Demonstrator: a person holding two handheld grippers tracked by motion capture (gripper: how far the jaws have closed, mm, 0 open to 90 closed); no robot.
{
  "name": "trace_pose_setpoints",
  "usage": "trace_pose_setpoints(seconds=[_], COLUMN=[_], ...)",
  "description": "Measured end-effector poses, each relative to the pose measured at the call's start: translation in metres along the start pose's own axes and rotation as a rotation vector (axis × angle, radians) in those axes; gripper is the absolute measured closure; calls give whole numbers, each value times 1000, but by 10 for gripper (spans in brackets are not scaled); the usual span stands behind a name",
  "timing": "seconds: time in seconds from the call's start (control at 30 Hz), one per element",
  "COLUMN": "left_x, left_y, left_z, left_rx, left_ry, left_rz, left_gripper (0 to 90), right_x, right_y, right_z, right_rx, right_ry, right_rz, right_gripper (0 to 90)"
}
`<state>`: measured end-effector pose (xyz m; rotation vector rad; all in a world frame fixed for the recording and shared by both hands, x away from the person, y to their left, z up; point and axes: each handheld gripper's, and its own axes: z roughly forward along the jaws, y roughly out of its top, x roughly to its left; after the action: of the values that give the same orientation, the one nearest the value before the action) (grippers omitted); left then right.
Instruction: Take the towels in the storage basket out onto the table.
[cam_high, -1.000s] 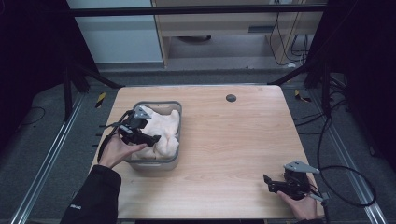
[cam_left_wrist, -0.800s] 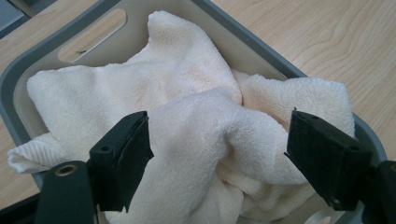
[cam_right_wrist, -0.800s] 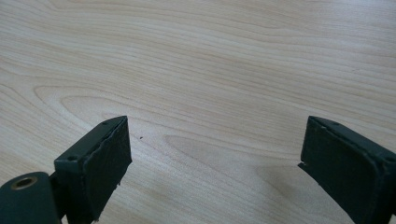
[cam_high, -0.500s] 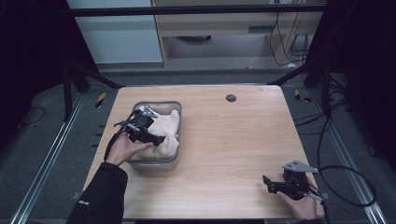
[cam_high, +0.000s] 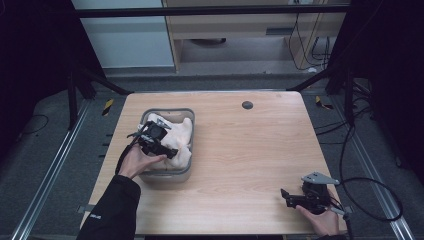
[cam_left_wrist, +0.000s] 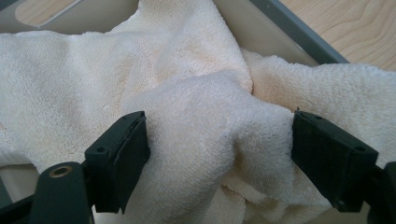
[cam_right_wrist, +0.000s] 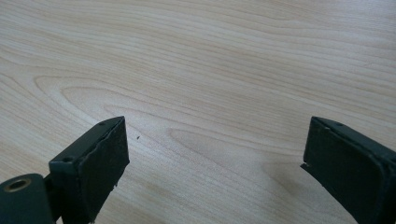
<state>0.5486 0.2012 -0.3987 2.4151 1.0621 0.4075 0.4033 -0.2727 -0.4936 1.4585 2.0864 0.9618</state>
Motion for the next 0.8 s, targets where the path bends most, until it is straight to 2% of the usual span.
trace_pose_setpoints(seconds=[0.2,0.33,0.37,0.4,0.43,0.47,0.57,0.6,0.8], left_x=[-3,-3,-3,-3,-3,-3,-3,-4,-2], left_y=[1,0,0,0,0,-1,-1,-1,-1], left_z=[4,6,6,7,7,9,9,9,7], left_rx=[41,63,71,75,82,96,108,116,112], left_ry=[15,15,14,14,10,6,4,4,-5], left_rz=[15,9,6,0,-4,-11,-15,-18,-24], left_gripper=[255,352,352,406,406,458,508,554,646], right_x=[0,0,0,0,0,0,0,0,0], right_y=[0,0,0,0,0,0,0,0,0], right_z=[1,1,1,1,1,0,0,0,0], right_rx=[3,6,6,8,8,8,8,9,9], right_ry=[-1,-3,-3,-4,-4,-2,1,1,-2], right_rz=[-7,-10,-10,-10,-10,-6,-4,-4,-11], right_gripper=[66,65,65,66,66,65,65,65,65])
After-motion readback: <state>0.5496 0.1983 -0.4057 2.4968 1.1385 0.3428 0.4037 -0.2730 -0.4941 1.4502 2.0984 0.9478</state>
